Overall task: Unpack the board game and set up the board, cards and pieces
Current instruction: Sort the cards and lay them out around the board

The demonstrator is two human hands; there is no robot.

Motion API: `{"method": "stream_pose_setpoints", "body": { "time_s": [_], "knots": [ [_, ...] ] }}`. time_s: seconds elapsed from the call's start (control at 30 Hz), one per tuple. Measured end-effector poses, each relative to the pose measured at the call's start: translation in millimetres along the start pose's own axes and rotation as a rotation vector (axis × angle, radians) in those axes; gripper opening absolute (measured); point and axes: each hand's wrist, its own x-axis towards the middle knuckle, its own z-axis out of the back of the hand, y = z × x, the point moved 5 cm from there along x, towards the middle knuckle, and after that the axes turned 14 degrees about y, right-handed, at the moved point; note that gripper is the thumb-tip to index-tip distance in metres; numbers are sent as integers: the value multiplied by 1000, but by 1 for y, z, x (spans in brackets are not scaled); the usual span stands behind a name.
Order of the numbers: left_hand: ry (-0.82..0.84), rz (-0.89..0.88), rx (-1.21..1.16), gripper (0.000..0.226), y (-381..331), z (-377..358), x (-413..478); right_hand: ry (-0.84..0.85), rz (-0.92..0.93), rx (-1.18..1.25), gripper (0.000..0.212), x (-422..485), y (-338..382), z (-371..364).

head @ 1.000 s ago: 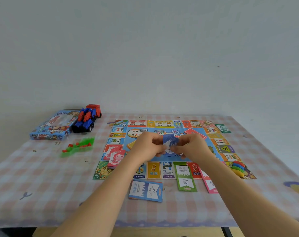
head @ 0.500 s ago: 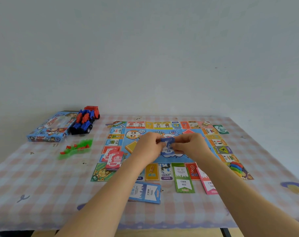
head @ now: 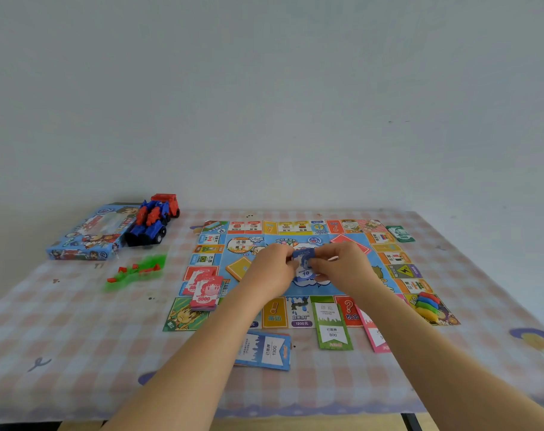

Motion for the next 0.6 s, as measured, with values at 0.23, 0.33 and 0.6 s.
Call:
{"method": "stream_pose_setpoints", "body": {
  "time_s": [0.23, 0.33, 0.6],
  "knots": [
    [-229, -9, -96, 15, 4, 9, -5, -65, 24, 90, 11, 0, 1, 0],
    [-296, -11, -160, 12, 6, 12, -9, -62, -5, 16, 15, -1, 1, -2],
    [-323, -13, -97, 15, 2, 14, -14, -100, 3, -160, 16, -5, 11, -3]
  ]
}}
